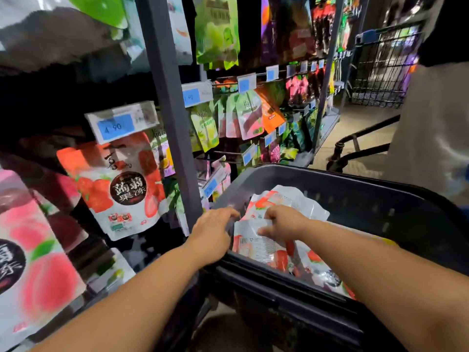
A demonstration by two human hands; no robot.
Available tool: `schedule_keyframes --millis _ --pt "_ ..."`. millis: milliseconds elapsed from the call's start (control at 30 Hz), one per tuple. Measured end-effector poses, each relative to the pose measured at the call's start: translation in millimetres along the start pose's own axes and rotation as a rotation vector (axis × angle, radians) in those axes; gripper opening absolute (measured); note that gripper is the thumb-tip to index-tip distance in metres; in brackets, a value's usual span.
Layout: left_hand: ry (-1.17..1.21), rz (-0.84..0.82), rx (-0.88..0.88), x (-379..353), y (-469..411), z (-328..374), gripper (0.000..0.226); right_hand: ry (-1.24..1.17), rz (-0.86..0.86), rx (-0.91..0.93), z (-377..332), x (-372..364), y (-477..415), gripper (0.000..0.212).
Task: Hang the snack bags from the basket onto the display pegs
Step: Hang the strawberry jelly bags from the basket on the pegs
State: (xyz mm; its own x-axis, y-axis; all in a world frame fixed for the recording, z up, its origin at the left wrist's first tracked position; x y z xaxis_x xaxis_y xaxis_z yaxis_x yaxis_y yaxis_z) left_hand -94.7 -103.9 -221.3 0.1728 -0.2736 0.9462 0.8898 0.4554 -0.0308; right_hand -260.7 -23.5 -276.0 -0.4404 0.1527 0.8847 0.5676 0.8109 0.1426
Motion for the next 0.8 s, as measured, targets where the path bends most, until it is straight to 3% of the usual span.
schedule_keyframes --millis 33,200,300,500,667,800 --pt "-0.014 -0.011 -0.012 -1 -3 -2 0.060 -0.007 -0.006 0.009 -1 -1 -5 0.028" --pt "-0.158 -0.103 -0.080 -6 -16 -5 0.058 -0.130 -0.025 0.047 -3 3 -15 0.039" --pt "-0.237 -0.117 -0.141 -5 -23 -4 0.047 -0.239 0.064 0.033 6 19 -15 0.043" --pt "-0.346 -0.210 -0.184 -14 -28 -4 0.035 -0.591 0.279 -0.156 60 48 1 0.033" --pt "-0.251 -0.227 -0.192 -11 -42 5 0.041 -0.831 0.469 -0.296 94 74 23 0.027" --pt "-0.075 -0.085 -0.344 3 -51 22 0.074 -1.042 0.565 -0.361 108 93 31 0.026"
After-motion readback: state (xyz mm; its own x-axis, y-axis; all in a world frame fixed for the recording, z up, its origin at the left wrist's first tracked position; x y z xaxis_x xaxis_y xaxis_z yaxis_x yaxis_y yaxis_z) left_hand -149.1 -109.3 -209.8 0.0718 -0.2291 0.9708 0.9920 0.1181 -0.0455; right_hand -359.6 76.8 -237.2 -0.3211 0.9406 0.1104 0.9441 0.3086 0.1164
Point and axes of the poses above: each hand's wrist, its own y-axis away from the middle knuckle, its own x-axis out of the back of the hand, z = x × y, the point moved 8 cm from there along -y, towards the middle knuckle, and after that the axes turned 6 degrees about -y, right-handed, at the moved point
